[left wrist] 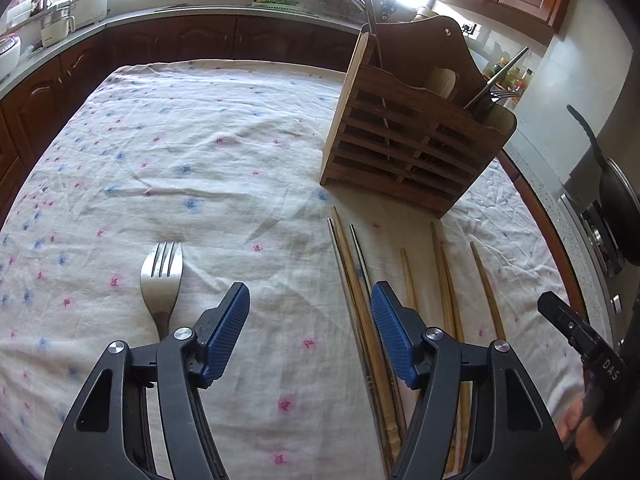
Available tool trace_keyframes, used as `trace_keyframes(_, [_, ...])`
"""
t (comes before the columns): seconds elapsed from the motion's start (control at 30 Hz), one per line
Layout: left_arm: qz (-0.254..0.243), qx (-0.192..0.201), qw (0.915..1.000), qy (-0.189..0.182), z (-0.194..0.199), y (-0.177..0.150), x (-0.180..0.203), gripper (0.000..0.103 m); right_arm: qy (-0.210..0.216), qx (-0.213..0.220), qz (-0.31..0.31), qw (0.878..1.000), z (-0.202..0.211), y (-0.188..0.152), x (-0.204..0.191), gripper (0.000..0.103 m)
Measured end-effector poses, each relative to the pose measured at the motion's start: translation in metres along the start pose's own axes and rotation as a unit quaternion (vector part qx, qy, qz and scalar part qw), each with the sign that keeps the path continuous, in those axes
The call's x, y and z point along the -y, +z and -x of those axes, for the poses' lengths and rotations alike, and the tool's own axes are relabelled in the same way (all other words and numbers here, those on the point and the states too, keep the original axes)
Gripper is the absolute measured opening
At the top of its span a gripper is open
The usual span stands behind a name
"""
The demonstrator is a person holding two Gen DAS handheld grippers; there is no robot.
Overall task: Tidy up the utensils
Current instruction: 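Grasp another metal chopstick with the left tool while the right tool grasps a wooden chopstick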
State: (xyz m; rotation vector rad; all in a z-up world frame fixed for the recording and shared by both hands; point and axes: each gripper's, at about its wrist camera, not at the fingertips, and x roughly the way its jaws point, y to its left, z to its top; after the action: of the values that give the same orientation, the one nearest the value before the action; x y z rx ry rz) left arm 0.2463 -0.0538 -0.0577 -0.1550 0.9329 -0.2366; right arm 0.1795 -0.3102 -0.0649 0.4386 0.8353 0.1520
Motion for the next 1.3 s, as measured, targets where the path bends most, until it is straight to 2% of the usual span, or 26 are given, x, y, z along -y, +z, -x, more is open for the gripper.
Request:
trace_keyframes(0.07, [-0.007, -0.006, 0.9999, 0.004, -0.009, 0.006, 0.004, 0.058, -0.005, -0.011, 0.004, 1.0, -0.008, 0.001, 0.001, 0.039])
trace_keyframes(0.13, [-0.015, -0.013, 0.9997, 0.012, -0.018, 0.01, 0.008, 0.053, -0.009, -0.019, 0.006, 1.0, -0.016, 0.003, 0.002, 0.033])
trace_keyframes(0.37, [-0.035, -0.044, 0.9979, 0.031, -0.048, 0.019, 0.014, 0.039, -0.017, -0.035, 0.007, 0.999, -0.036, 0.009, 0.006, 0.033])
trace_keyframes(0.63, [-0.053, -0.039, 0.9972, 0.036, -0.057, 0.027, 0.018, 0.038, -0.03, -0.059, 0.016, 0.998, -0.06, 0.016, 0.009, 0.028])
trace_keyframes(0.7, [-0.056, -0.043, 0.9969, 0.033, -0.059, 0.03, 0.018, 0.026, -0.034, -0.065, 0.025, 0.997, -0.067, 0.017, 0.006, 0.027])
trace_keyframes(0.8, [-0.07, -0.044, 0.9958, 0.038, -0.059, 0.029, 0.015, 0.016, -0.036, -0.067, 0.038, 0.996, -0.073, 0.021, 0.001, 0.027])
trace_keyframes(1.13, [-0.11, -0.037, 0.9919, 0.051, -0.067, 0.031, 0.033, 0.013, -0.069, -0.068, 0.093, 0.991, -0.091, 0.027, -0.016, 0.027])
trace_keyframes(1.2, [-0.115, -0.033, 0.9916, 0.049, -0.068, 0.03, 0.036, 0.008, -0.08, -0.068, 0.106, 0.989, -0.092, 0.026, -0.019, 0.02])
trace_keyframes(1.23, [-0.113, -0.034, 0.992, 0.046, -0.068, 0.03, 0.036, 0.008, -0.076, -0.069, 0.102, 0.989, -0.092, 0.027, -0.018, 0.01])
trace_keyframes(1.3, [-0.102, -0.038, 0.9935, 0.034, -0.063, 0.027, 0.03, 0.004, -0.065, -0.073, 0.088, 0.991, -0.09, 0.029, -0.014, 0.006])
